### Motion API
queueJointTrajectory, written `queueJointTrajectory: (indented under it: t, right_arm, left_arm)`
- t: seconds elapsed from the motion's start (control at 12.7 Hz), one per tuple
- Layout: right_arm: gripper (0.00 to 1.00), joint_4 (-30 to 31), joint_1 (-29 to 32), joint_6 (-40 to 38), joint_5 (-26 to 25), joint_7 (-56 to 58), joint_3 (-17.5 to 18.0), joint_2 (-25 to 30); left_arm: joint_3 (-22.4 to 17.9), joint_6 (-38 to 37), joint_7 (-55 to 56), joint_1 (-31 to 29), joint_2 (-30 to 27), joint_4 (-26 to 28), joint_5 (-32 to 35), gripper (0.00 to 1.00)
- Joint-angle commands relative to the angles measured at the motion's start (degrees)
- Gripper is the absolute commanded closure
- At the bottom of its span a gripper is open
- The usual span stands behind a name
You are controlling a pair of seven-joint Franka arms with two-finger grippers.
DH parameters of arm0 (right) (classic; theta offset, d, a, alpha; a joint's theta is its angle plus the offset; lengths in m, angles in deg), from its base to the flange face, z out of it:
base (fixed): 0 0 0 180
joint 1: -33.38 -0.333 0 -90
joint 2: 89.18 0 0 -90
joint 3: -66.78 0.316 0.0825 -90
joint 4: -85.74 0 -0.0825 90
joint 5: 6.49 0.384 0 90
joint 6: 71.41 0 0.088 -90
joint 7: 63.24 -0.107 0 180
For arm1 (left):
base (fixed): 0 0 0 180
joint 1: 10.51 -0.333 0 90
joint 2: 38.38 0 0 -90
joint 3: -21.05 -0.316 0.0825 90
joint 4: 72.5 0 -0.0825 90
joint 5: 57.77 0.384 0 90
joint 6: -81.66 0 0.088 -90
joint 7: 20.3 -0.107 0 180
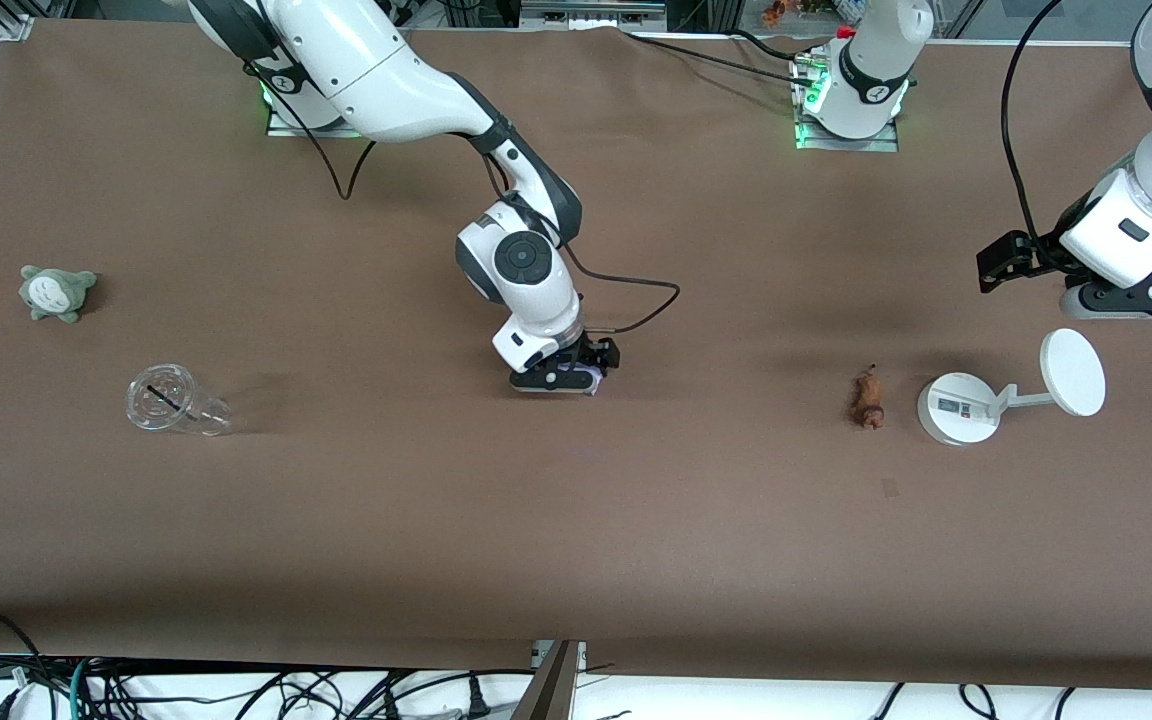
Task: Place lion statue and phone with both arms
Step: 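Close the right gripper on the white Huawei phone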
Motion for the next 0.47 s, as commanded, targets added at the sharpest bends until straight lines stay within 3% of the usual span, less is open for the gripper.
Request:
queueJointTrajectory:
  t: [0.0, 0.39]
  right_arm:
    - [0.00, -2.44, -0.89, 1.14, -1.07, -4.40, -1.55, -1.08]
    - [0.00, -2.45, -0.80, 4.22, -1.07, -6.87, -1.64, -2.57]
  left_arm:
    - [0.27, 0.35, 0.46, -0.20, -0.92, 0.46, -1.10, 0.00]
    - [0.27, 0.27, 0.46, -0.20, -0.92, 0.46, -1.10, 0.00]
